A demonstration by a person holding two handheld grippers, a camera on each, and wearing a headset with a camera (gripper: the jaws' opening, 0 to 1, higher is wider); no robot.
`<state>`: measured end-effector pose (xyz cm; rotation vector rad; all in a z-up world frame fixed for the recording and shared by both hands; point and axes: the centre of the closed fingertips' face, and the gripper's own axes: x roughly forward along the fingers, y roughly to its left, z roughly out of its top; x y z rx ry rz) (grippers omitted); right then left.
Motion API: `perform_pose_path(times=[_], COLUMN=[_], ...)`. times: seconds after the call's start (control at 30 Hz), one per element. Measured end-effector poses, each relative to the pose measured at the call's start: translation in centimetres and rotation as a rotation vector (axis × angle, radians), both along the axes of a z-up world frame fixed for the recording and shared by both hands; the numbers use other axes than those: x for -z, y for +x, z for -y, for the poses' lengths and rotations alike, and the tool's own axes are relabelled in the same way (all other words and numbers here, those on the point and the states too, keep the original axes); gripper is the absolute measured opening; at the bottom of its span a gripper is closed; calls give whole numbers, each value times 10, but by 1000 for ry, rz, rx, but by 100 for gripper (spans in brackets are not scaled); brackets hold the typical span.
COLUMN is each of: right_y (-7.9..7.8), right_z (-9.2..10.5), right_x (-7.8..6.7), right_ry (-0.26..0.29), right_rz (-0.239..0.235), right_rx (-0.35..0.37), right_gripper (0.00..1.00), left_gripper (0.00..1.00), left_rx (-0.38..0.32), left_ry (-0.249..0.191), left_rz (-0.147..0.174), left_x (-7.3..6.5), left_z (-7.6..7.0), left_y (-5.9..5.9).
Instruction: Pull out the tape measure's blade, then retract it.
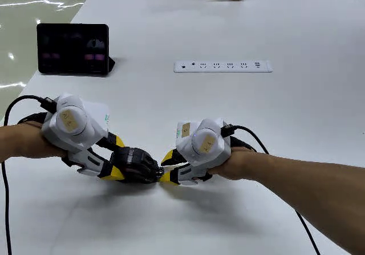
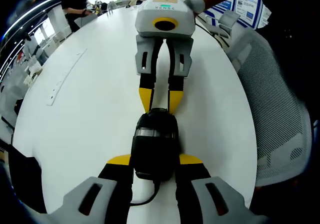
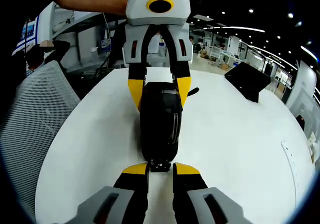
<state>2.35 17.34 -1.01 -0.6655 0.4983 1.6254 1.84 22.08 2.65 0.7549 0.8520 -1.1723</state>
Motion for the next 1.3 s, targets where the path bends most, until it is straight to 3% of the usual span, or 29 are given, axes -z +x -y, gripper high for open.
perform_pose_path(times=[0.2, 0.37, 0.6, 1.3], right_y=[-2, -2, -1, -2], right_z=[-4, -2, -2, 8], right_x=[5, 3, 4, 4], right_ry=[-23, -22, -29, -47], right_rz=[12, -18, -1, -13], right_rx=[-17, 1, -14, -24], right_gripper=[13, 12, 10, 8], left_gripper=[26, 25, 25, 24], left_rx=[5, 2, -9, 4], left_ry=[7, 6, 9, 17], left_rz=[-1, -1, -9, -15], left_x=[1, 1, 1, 2], left_z=[-1, -1, -2, 1], left_y=[0, 0, 1, 1])
